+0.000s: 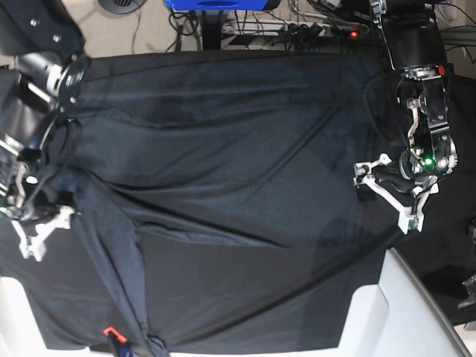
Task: Fold the T-shirt properly
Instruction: 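Lift the side edges with both grippers and draw them toward the hem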
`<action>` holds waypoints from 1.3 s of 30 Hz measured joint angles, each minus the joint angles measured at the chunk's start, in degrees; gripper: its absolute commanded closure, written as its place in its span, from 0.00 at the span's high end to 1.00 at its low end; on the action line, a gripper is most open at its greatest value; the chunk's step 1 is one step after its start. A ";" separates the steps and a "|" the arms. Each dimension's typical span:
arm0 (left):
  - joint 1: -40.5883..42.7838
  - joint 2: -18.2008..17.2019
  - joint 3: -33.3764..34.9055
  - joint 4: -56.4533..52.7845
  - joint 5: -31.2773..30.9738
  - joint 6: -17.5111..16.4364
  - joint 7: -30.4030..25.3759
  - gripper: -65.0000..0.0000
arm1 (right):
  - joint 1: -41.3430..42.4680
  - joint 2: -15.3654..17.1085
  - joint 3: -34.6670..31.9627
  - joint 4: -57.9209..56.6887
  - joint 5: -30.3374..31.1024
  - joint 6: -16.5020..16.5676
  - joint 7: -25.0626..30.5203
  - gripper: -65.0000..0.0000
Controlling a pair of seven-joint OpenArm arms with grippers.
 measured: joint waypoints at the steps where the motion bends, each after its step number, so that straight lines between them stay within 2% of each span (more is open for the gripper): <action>1: 0.33 -0.31 0.02 0.00 -0.09 0.00 -0.02 0.87 | 0.44 0.26 0.00 -2.51 0.52 0.07 1.75 0.55; 6: 0.72 -1.57 -0.09 -0.02 0.00 0.07 -0.02 0.87 | 2.01 2.29 0.00 -13.55 -0.24 -0.20 7.41 0.55; 10: 1.57 -2.03 -0.04 0.09 -0.20 0.02 -0.37 0.87 | 2.49 3.58 0.00 -14.91 -0.28 -0.61 9.79 0.55; 20: 1.64 -2.03 -0.04 0.09 -0.37 0.02 -0.02 0.87 | 3.39 5.57 0.15 -15.02 -0.28 -0.59 9.86 0.55; 34: 1.55 -2.01 -0.04 0.07 -0.37 0.00 -0.20 0.87 | 2.21 5.01 0.15 -16.00 -0.28 -0.50 9.79 0.55; 39: 1.57 -2.01 -0.04 0.07 -0.39 0.00 -0.20 0.87 | 2.78 5.81 0.28 -22.58 0.59 -0.42 16.85 0.55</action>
